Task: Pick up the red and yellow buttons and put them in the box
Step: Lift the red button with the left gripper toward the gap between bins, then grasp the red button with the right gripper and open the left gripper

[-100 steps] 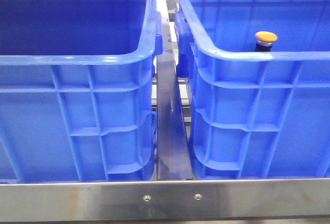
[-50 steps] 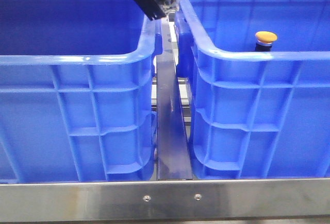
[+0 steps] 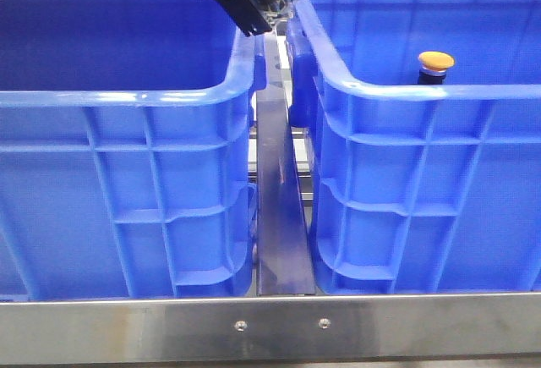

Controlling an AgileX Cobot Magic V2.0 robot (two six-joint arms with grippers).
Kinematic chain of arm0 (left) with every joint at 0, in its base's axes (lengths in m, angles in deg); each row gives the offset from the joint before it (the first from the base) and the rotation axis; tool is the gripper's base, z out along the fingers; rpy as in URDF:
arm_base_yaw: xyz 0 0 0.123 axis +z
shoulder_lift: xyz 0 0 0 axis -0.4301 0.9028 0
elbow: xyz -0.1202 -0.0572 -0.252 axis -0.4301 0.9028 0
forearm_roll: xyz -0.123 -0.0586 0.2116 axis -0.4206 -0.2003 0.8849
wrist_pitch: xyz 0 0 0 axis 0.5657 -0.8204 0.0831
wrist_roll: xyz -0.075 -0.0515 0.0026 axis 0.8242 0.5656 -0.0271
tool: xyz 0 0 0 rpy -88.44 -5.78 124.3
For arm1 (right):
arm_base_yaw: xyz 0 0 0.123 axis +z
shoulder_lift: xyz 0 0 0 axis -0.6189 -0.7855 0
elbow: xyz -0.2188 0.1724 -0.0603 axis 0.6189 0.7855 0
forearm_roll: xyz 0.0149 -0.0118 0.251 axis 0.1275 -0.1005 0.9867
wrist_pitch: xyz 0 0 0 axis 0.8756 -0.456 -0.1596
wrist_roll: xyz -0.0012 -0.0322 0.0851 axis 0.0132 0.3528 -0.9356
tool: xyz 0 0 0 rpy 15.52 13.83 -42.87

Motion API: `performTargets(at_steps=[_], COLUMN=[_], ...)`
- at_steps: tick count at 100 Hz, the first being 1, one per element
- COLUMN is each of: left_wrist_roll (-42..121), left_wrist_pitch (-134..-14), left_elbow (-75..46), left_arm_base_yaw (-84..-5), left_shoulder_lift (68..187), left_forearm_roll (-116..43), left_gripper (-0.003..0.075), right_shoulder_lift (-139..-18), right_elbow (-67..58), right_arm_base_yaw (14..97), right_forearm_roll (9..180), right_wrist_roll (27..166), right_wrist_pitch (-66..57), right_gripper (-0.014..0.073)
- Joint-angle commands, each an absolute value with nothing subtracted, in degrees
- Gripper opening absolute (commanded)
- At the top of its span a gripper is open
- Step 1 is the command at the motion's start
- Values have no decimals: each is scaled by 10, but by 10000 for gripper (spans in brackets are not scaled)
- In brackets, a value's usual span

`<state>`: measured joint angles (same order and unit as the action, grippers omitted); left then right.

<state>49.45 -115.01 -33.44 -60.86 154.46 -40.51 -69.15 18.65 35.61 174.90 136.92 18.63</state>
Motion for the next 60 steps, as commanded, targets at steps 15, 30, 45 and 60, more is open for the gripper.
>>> performTargets(at_steps=[15, 30, 45, 60], left_wrist_roll=[492, 492, 492, 492], left_wrist_pitch=[-1132, -1129, -1129, -1129], left_elbow=[-351, -351, -351, -351], left_arm_base_yaw=[-612, -612, -612, -612], left_shoulder_lift=[1525, 1525, 1525, 1525], left_forearm_roll=[-431, -431, -431, -431], left_gripper=[71, 71, 71, 71], right_shoulder_lift=[-795, -865, -916, -948], right_elbow=[104, 71, 52, 49], right_arm_base_yaw=[354, 354, 356, 374], right_forearm_roll=[1728, 1728, 1727, 1726], right_wrist_roll=[1233, 1203, 1199, 1199], right_wrist_pitch=[386, 453, 464, 463], right_gripper=[556, 556, 556, 556])
